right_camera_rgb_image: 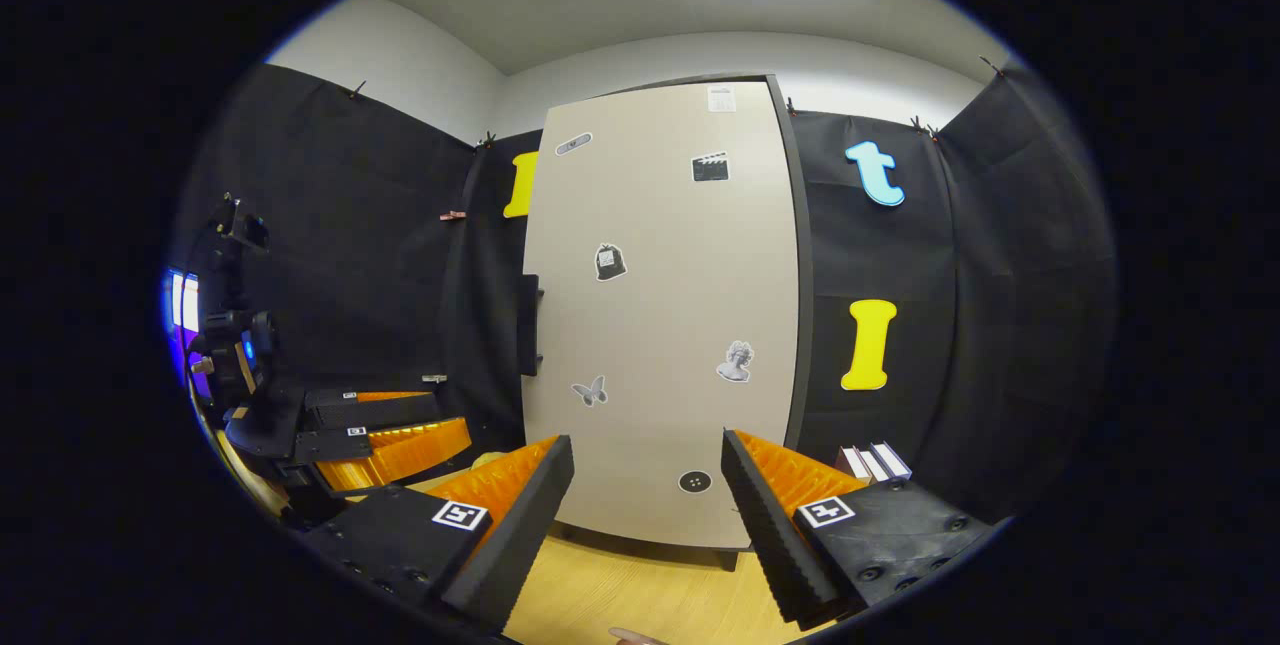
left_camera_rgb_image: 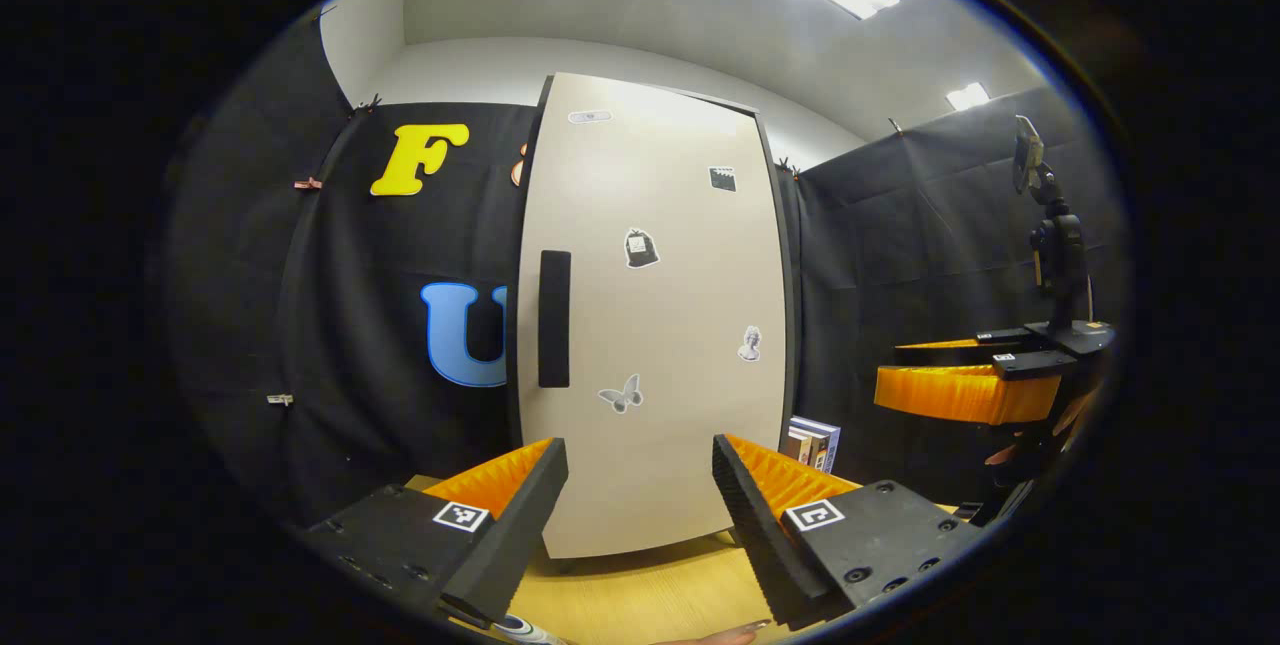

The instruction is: Open the cabinet door with the right hand, grasp the bottle in the cabinet with the left hand and place it on the coaster, then close the cabinet door with the right hand.

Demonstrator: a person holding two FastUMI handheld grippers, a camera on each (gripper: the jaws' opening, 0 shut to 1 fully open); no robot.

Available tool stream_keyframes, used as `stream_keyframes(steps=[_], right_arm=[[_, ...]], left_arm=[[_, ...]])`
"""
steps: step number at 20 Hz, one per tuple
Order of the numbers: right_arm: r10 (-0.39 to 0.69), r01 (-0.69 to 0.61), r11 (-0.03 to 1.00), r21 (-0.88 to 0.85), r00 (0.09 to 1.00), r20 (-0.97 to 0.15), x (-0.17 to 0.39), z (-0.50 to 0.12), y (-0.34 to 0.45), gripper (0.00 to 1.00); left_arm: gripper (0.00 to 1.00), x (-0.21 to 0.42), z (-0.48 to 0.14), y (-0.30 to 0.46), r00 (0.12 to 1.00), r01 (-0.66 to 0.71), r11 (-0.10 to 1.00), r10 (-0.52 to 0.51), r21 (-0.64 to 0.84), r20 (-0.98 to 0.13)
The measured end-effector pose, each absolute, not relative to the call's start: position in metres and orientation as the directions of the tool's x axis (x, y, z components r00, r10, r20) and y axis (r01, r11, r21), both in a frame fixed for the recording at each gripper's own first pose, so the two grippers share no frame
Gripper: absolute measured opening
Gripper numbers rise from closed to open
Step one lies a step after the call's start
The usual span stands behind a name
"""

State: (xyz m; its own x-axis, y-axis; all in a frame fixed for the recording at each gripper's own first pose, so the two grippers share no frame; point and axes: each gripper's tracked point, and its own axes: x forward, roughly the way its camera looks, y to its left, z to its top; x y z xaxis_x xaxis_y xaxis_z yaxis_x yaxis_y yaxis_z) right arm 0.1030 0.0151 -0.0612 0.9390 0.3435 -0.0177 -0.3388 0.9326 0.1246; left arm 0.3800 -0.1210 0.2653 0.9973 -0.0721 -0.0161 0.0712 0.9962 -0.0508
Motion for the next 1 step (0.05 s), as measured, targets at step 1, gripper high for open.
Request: stream_keyframes(steps=[1], right_arm=[[0.333,-0.329,0.937,0.119,0.943,-0.014,0.1023,-0.0598,0.0108,0.96]], left_arm=[[0.92,0.3821,0.2647,-0.1261,0.996,0.086,0.994,-0.087,-0.062,-0.019]])
